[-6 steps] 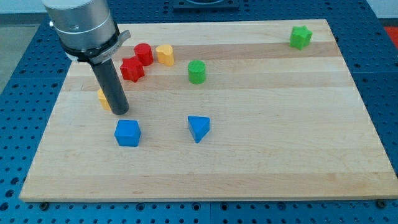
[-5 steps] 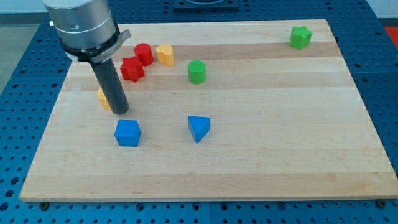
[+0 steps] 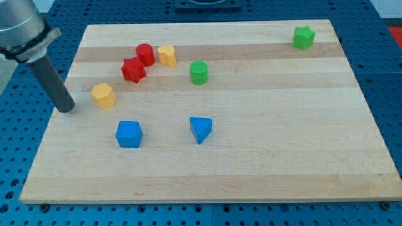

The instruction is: Place the arm towards the left side of the yellow hexagon

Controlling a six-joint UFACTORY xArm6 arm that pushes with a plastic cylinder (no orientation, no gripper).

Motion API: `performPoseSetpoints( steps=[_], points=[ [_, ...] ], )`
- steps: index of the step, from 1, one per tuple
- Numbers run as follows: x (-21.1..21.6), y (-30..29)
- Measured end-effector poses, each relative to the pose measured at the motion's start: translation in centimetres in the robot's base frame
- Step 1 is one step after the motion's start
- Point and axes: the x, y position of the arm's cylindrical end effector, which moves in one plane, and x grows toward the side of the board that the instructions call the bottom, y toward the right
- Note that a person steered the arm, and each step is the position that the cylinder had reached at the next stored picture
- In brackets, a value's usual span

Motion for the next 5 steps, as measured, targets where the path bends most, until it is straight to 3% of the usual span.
performPoseSetpoints(
  steps=[2, 4, 5],
  points=[
    [0.0, 0.6],
    [-0.1, 9.4],
    [-0.1, 9.4]
  ],
)
